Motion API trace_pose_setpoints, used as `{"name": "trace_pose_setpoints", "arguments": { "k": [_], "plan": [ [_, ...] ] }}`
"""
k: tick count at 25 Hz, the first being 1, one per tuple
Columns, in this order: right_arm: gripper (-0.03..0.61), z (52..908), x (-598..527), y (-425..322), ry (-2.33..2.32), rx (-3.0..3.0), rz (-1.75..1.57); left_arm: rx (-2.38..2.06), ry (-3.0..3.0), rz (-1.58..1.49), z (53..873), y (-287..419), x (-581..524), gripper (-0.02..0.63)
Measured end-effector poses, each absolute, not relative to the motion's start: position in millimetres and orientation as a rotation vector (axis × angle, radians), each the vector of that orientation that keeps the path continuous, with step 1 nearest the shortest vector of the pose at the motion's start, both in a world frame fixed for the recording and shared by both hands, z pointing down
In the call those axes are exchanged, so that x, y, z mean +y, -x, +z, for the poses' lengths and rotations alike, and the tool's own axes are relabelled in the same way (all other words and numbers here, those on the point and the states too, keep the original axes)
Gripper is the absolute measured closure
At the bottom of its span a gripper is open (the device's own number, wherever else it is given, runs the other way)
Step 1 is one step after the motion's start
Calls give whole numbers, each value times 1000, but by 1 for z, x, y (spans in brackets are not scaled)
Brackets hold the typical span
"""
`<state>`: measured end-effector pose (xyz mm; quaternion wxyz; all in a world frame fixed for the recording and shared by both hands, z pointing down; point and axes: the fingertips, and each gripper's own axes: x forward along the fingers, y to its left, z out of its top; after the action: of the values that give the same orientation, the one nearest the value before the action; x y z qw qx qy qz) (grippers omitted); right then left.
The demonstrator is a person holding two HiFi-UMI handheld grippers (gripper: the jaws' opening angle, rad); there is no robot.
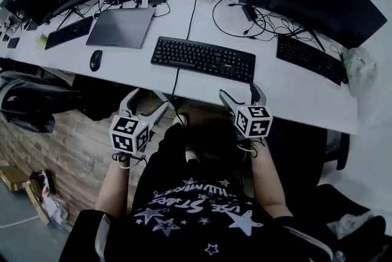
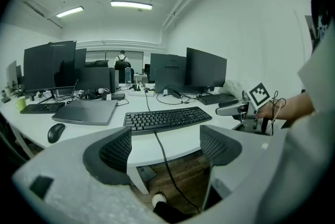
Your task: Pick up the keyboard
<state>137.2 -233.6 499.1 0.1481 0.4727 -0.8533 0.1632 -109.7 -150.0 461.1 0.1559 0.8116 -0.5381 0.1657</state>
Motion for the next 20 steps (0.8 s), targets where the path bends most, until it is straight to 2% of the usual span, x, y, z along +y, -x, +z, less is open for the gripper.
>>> {"name": "trace_pose_setpoints", "arguments": {
  "k": [11, 15, 20],
  "plan": [
    [100, 505, -295, -134, -1345, -2330, 437, -1361, -2437, 537, 476, 105, -249, 212],
    [100, 515, -315, -116, -1228, -2330, 510, -1279, -2474, 609, 486, 108, -284, 212],
    [100, 525, -349, -100, -1119, -2262, 421, -1175, -2514, 722, 500, 116, -324, 212]
  ]
}}
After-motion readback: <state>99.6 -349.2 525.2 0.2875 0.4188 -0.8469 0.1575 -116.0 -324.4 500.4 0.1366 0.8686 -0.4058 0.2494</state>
